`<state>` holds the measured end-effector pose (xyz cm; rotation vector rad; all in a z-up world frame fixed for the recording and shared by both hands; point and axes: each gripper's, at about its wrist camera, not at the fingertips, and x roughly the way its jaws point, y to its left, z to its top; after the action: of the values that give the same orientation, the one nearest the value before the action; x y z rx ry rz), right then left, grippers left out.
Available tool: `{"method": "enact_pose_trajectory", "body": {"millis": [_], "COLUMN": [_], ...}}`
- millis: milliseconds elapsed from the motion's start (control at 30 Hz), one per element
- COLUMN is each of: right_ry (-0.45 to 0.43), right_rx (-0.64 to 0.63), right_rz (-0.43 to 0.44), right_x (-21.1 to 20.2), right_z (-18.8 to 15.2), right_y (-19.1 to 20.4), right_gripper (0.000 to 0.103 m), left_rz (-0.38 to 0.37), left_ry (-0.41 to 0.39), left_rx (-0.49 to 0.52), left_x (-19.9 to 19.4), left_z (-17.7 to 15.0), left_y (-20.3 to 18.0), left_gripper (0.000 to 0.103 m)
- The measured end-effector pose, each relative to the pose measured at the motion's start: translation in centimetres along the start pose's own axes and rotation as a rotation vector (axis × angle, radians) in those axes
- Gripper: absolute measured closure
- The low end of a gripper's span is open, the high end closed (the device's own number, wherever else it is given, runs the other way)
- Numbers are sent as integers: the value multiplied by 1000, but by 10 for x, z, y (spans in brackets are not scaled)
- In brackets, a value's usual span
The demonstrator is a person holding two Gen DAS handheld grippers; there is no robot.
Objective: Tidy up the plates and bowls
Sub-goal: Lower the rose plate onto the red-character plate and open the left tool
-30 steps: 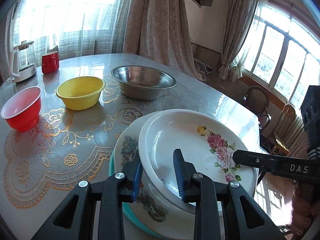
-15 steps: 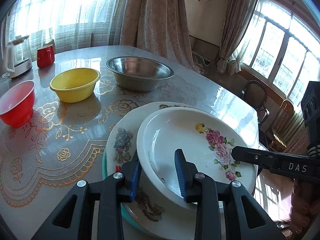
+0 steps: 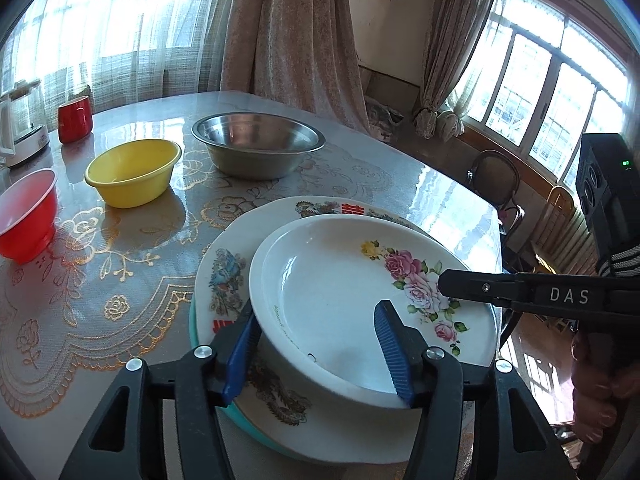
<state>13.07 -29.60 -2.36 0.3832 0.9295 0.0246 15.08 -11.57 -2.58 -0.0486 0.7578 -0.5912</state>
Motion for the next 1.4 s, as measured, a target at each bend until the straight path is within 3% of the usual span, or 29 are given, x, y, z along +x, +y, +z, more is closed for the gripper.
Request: {"method": "enact_pose_trajectory", "body": {"millis": [167, 700, 867, 1200, 1400], "right_ry": [4, -3, -3, -6, -11], "right_rx": [24, -20, -39, -58, -161], "right_rz": [-10, -78, -106, -120, -174], "right_x": [3, 11, 14, 15, 16], "right_z": [7, 18, 21, 20, 15], "right_y": [-2, 6, 10, 11, 23], "right_gripper": [85, 86, 86, 86, 87], "left_rz": [-71, -173, -241, -294, -314], "left_ry": [18, 51, 77, 91, 71], "left_rx": [14, 41, 50, 12, -60], "left_x": [-4, -11, -14, -19, -26], "left_z": [0, 1, 1, 2, 7], "left_y": [0, -1, 0, 7, 23], "left_gripper": [30, 16, 5, 4, 4]}}
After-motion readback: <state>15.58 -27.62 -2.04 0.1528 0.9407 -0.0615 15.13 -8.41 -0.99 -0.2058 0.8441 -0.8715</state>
